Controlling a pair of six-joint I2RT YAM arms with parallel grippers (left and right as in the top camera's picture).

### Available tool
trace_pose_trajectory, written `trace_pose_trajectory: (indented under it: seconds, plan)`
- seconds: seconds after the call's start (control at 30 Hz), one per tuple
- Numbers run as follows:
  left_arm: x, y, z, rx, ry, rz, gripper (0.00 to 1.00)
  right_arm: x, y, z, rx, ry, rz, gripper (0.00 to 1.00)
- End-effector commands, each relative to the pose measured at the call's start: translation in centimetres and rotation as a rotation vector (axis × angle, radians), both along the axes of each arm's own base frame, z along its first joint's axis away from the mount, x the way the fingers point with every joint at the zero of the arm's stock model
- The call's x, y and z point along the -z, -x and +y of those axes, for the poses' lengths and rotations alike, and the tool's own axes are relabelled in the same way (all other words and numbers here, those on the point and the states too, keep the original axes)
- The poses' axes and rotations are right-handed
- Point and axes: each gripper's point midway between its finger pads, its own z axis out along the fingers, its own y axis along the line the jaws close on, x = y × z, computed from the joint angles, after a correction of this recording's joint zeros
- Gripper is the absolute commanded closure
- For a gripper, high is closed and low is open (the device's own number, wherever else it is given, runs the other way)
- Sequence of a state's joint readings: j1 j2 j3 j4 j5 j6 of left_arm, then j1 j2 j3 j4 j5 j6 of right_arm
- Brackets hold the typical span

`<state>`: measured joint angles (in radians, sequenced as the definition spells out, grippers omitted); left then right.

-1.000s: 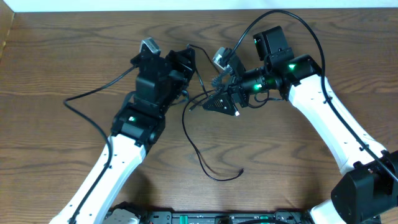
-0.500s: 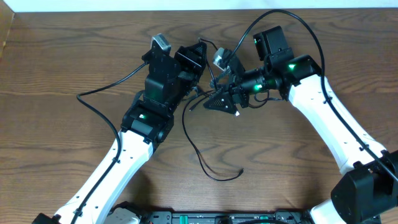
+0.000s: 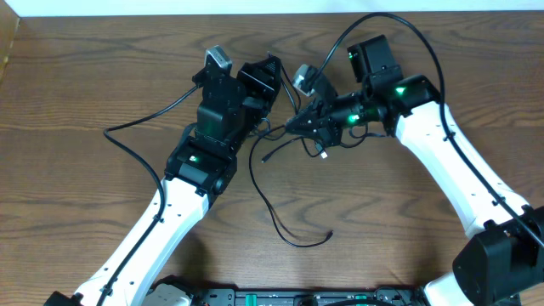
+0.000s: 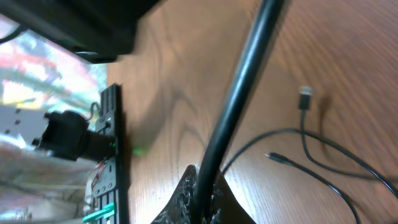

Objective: Untangle cables

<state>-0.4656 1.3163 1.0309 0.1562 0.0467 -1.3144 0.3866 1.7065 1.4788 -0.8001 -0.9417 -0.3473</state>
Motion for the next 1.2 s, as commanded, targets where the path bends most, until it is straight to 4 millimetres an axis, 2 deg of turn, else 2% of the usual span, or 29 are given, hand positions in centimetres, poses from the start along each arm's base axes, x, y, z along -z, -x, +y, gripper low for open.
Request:
trace_pose_trajectory:
  seconds: [0.0,0.07,0.23,0.33,0.43,0.5,0.67,0.7,0.73,0.87,0.93,1.0,1.17]
  plan:
    - [-0.4,0.1,-0.1,0.021,-0.018,-0.020,0.68,0.8,-2.1,-2.4,0.144,0.053,0.064,0.99]
    - [-0.4,0.4,-0.6,0.066,-0.064,-0.045,0.56,0.9,-2.9,-3.5,0.190,0.055,0.088,0.99]
    - [-0.2,1.2,-1.8,0.199,-0.236,-0.139,0.39,0.4,-4.1,-5.8,0.276,0.046,0.119,0.99]
    - [1.0,1.6,-1.9,0.234,-0.311,-0.129,0.35,-0.5,-5.0,-7.1,0.330,0.032,0.122,0.99]
    - [2.6,2.0,-1.7,0.263,-0.389,-0.098,0.33,-2.6,-5.6,-8.6,0.383,0.007,0.092,0.99]
    - [3.7,2.4,-1.4,0.280,-0.433,-0.070,0.33,-4.9,-6.0,-9.6,0.422,-0.018,0.057,0.99]
    - [4.9,2.8,-1.1,0.305,-0.502,-0.051,0.33,-12.5,-6.4,-12.1,0.520,-0.102,-0.071,0.99]
    - [5.2,2.9,-1.1,0.314,-0.521,-0.045,0.33,-15.4,-6.1,-13.0,0.549,-0.132,-0.125,0.99]
    - [5.5,3.0,-1.0,0.317,-0.526,-0.038,0.33,-16.9,-5.9,-13.5,0.563,-0.145,-0.154,0.99]
    - [6.4,3.4,-0.8,0.342,-0.580,-0.021,0.33,-20.5,-5.4,-15.6,0.632,-0.161,-0.222,0.99]
    - [6.9,3.7,-0.6,0.355,-0.603,-0.010,0.33,-21.2,-5.4,-17.2,0.698,-0.135,-0.232,0.99]
    - [7.2,3.8,-0.6,0.362,-0.615,-0.002,0.33,-21.1,-5.7,-19.5,0.799,-0.078,-0.228,0.99]
    - [7.4,4.0,-0.5,0.391,-0.671,-0.027,0.32,-18.7,-6.4,-26.6,1.101,0.129,-0.199,0.99]
